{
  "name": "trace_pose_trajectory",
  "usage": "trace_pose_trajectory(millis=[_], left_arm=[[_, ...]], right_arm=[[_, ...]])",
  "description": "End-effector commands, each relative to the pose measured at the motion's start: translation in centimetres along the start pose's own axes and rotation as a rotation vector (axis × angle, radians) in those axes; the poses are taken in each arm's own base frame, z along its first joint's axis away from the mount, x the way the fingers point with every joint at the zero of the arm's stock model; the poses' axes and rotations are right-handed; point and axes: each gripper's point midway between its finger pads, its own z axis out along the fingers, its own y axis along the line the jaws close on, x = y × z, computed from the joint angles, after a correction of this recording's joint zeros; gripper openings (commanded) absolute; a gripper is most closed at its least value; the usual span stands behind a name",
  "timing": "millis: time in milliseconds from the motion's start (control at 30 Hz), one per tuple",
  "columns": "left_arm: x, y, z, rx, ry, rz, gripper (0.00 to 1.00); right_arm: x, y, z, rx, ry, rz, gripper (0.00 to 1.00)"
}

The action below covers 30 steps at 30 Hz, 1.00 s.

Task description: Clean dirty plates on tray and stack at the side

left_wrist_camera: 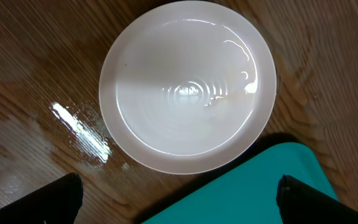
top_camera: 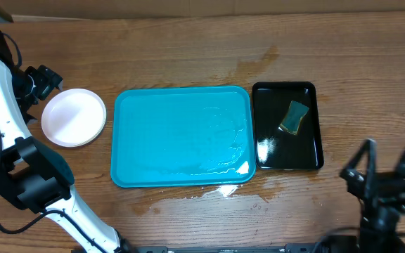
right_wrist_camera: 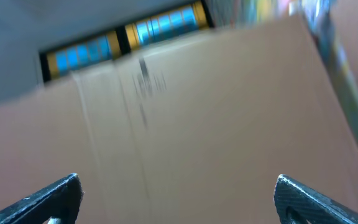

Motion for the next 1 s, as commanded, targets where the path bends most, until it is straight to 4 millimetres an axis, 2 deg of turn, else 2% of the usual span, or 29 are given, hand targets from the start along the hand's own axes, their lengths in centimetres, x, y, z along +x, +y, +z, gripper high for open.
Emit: trace_pose_trajectory(millis=[0,233,300,467,500,967], left_arm=[[0.1,-0.1,0.0,0.006,0.003,0.006,1.00],[0.1,-0.1,0.0,0.006,0.003,0.006,1.00],[0.1,-0.1,0.0,0.006,0.003,0.006,1.00],[0.1,-0.1,0.0,0.006,0.003,0.006,1.00],[0.1,-0.1,0.0,0.006,0.003,0.006,1.00],[0.1,-0.1,0.0,0.006,0.003,0.006,1.00]], right_arm=[[3.8,-0.8,-0.4,0.000,0.090,0.007,1.00],[13.1,-4.0,-2.3,0.080,0.318,0.003,1.00],[15.2,-4.7,-3.1,0.098,0.372,0.002,1.00],[19.0,-6.2,-5.1,0.161,0.531,-0.007,1.00],[19.4,-6.3,-5.3,0.166,0.553,-0.007,1.00],[19.4,-6.2,-5.3,0.161,0.552,-0.006,1.00]])
